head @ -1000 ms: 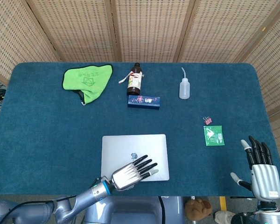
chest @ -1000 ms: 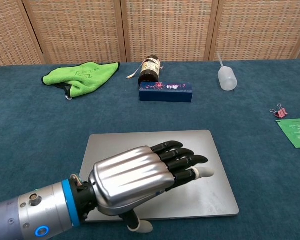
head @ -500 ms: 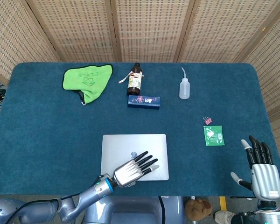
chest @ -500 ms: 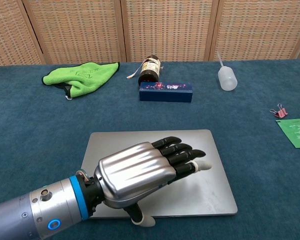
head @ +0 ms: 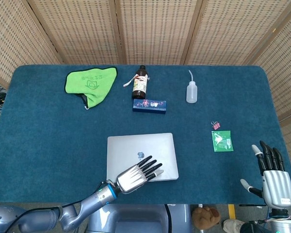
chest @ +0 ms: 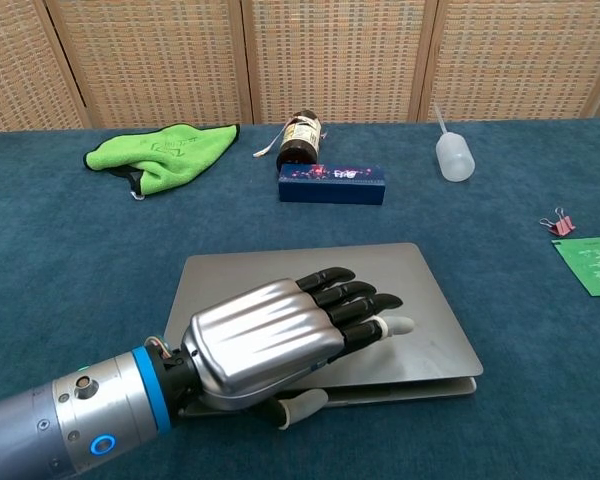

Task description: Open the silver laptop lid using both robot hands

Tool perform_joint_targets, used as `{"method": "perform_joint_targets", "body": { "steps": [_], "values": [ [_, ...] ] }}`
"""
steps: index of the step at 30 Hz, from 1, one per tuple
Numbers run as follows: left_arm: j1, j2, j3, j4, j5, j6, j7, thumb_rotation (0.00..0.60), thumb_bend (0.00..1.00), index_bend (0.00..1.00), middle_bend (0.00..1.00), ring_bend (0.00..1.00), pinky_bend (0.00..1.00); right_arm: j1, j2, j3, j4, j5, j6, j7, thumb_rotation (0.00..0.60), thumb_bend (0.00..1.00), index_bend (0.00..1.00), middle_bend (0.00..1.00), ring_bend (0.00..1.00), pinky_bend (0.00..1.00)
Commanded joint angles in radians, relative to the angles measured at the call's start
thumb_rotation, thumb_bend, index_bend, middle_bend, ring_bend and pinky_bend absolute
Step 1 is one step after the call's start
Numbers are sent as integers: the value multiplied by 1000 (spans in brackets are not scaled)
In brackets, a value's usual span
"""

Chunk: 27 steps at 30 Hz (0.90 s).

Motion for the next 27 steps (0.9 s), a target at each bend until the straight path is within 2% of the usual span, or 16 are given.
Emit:
{"method": "perform_joint_targets", "body": {
  "steps": [1,8,12,16,20,23,24,27],
  "values": [
    [0,-1,-8,1,-9,7,26,600,490,0,0,0,0,0,0,-1,-1,-2,0,0,600,28,56,0,0,0],
    [19,-13,-56,-16,-61,35,167,600,515,0,0,0,0,6,0,-19,1,-23,-18,-10,600,85,58,1,0,0],
    [29,-8,-86,-61,-110,34,245,600,515,0,0,0,0,20,-6,-49,37,-32,-77,-44,600,193,96,30,0,9],
    [27,2,-111,-100,-151,26,293,600,516,0,0,0,0,40,-38,-84,90,-48,-147,-88,600,293,143,71,0,65],
    [21,14,-126,-117,-173,24,315,600,517,0,0,0,0,62,-69,-122,115,-91,-198,-68,600,401,194,118,2,121],
    [17,24,-133,-126,-188,24,325,600,517,0,0,0,0,82,-94,-137,133,-124,-223,-49,600,512,231,151,26,144],
    [17,26,-135,-126,-190,25,326,600,517,0,0,0,0,86,-99,-139,135,-130,-228,-47,600,580,237,158,34,154],
    [10,33,-142,-127,-204,22,328,600,517,0,0,0,0,117,-134,-146,150,-164,-261,-32,600,890,257,172,52,169]
  ]
}}
